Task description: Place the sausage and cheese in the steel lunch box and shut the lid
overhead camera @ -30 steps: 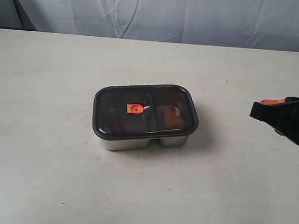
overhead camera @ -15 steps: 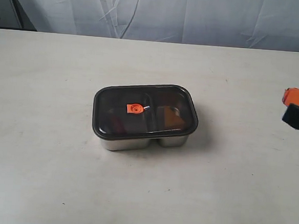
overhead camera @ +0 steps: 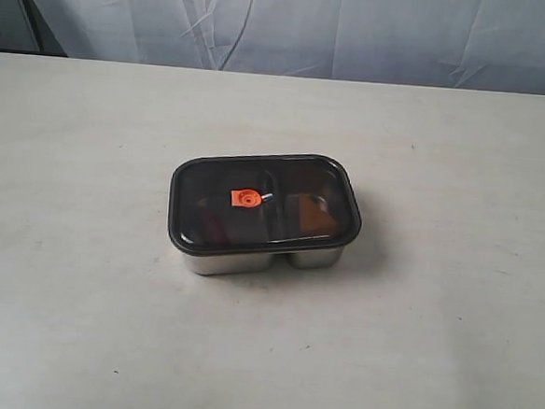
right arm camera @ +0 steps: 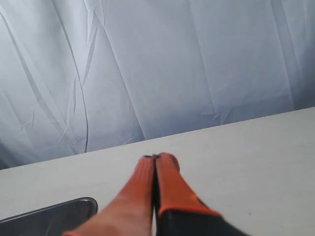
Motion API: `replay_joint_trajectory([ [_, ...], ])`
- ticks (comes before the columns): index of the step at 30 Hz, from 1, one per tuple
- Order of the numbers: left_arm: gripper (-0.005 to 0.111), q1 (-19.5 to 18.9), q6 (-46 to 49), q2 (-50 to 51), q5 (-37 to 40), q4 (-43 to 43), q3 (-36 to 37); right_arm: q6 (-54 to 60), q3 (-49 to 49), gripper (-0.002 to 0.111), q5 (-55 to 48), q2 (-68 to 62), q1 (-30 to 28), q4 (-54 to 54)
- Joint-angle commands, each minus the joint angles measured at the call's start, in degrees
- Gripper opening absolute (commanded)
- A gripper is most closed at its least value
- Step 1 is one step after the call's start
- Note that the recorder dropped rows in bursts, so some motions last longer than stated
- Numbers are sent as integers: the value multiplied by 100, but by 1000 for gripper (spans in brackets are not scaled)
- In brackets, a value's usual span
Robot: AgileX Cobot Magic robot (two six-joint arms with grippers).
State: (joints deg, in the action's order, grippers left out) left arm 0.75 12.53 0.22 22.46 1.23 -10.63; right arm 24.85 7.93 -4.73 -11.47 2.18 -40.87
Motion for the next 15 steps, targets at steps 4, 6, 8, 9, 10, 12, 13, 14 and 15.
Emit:
replay_joint_trajectory([
  [4,0,-10,-8,-22,-17,-14,27,-3993,-15,-1,107,98,-36,4271],
  [6,0,-10,-8,-22,-17,-2,27,-6808,-15,-1,304,98,-36,6991],
  [8,0,-10,-8,-22,-17,-2,27,-8317,-15,-1,566,98,-36,8406],
  [9,0,-10,-8,-22,-17,-2,27,-8406,-15,-1,665,98,-36,8566],
  [10,0,-10,-8,-22,-17,-2,27,-8395,-15,-1,719,98,-36,8568],
  [12,0,-10,-8,-22,-17,-2,27,-8039,-24,-1,732,98,-36,8221],
  [13,0,-10,-8,-22,-17,-2,27,-7488,-77,-1,704,88,-36,7655],
  [14,0,-10,-8,-22,-17,-2,27,-6639,-158,-1,704,88,-36,6836],
  [15,0,-10,-8,-22,-17,-2,27,-5895,-247,-1,720,88,-36,6148],
])
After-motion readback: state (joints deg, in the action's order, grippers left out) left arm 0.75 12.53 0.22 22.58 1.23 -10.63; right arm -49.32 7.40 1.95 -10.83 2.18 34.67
